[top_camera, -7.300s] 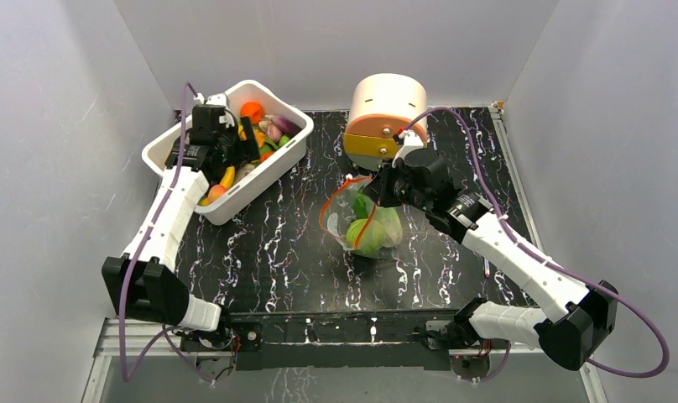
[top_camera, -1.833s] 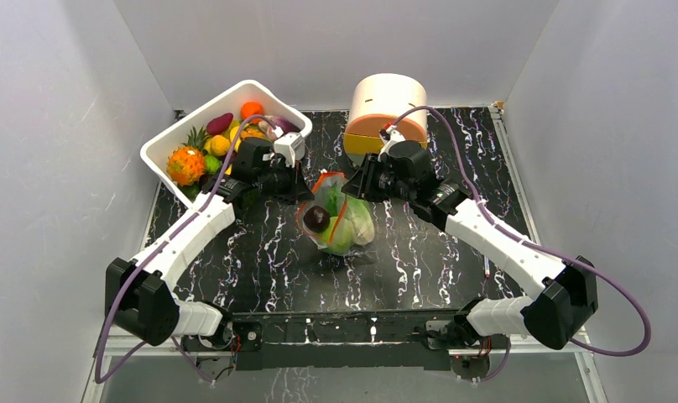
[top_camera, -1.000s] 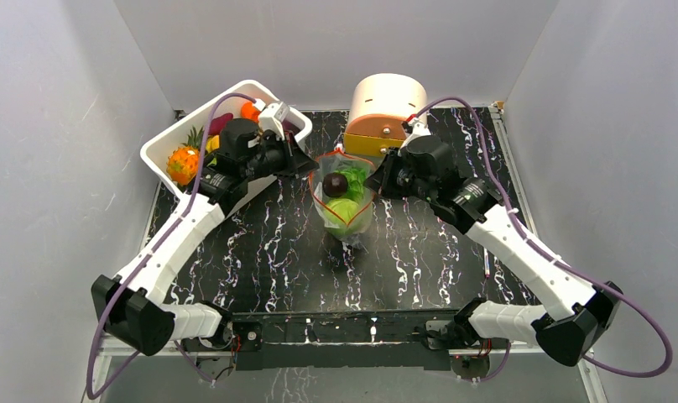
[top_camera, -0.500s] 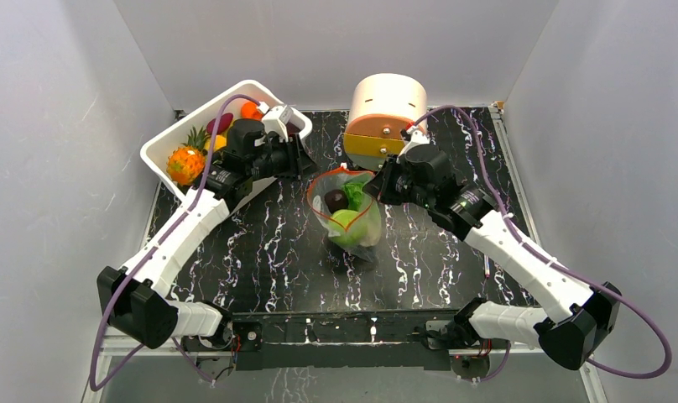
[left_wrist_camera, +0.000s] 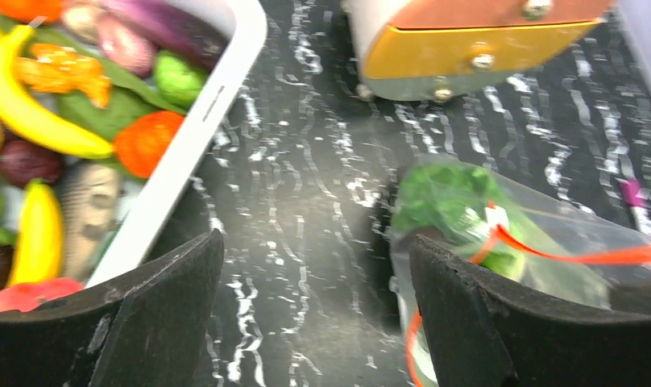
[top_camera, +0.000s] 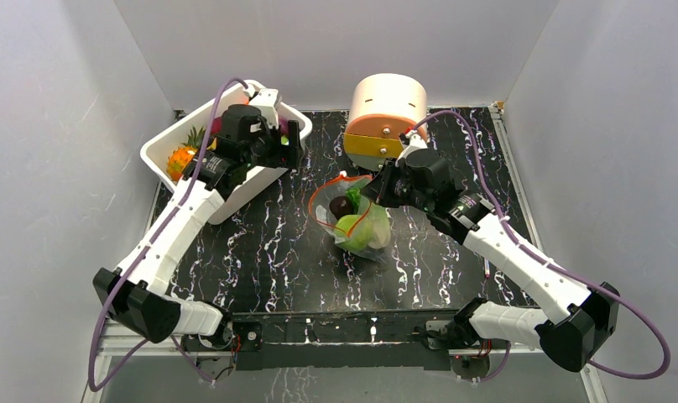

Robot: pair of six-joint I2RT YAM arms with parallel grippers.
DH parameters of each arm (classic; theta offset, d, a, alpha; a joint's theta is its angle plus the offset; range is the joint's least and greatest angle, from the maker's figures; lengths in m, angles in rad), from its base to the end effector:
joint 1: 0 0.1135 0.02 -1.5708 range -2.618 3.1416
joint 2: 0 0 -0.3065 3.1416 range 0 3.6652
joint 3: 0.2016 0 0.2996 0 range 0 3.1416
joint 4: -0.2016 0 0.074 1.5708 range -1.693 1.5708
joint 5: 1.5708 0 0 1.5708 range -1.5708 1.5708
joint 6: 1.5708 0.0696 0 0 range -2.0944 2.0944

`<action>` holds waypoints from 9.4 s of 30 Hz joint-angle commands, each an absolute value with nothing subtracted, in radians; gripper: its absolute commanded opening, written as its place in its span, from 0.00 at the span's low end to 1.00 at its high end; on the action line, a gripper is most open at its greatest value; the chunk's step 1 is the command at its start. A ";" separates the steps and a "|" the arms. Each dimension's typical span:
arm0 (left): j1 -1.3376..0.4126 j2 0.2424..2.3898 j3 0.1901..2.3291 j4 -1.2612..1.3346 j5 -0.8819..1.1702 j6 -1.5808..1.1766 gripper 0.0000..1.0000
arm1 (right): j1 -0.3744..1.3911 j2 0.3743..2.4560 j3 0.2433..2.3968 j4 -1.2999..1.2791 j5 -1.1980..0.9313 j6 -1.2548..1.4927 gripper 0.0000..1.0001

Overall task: Place the food in the zip-top bag and seal the zipper
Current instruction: Pick up the fake fruit from the bin, then place the fake fruit in the bin, then pick up the fake vegetable from the bin.

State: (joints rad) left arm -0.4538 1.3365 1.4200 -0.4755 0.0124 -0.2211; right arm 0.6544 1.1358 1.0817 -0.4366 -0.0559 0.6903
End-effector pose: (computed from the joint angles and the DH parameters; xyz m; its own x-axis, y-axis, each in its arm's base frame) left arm 0.3313 -0.1626 0.4410 -0.4334 -0.0326 -0.9006 0.3624 0.9087 -0.2073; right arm 0.2466 0.1941 0.3679 -0.7002 0.2642 -0.6633 -0.2606 0.7703 0.5819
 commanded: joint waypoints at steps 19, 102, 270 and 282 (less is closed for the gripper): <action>-0.175 1.608 1.599 -0.499 -0.496 0.147 0.92 | 0.657 1.041 1.050 -0.294 -0.100 0.680 0.00; -0.093 1.810 1.634 -0.351 -0.593 0.399 0.16 | 0.643 1.009 1.034 -0.283 -0.064 0.646 0.00; 0.134 1.729 1.419 -0.163 -0.417 0.063 0.59 | 0.691 1.086 1.021 -0.086 -0.122 0.815 0.00; 0.127 1.704 1.513 -0.254 -0.162 -0.034 0.76 | 0.691 1.087 1.026 -0.095 -0.121 0.806 0.00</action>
State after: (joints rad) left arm 0.1287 1.7454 1.4677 -0.2276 -0.2817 -0.0044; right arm 0.6880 1.1145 0.9535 -0.1696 -0.1265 0.8192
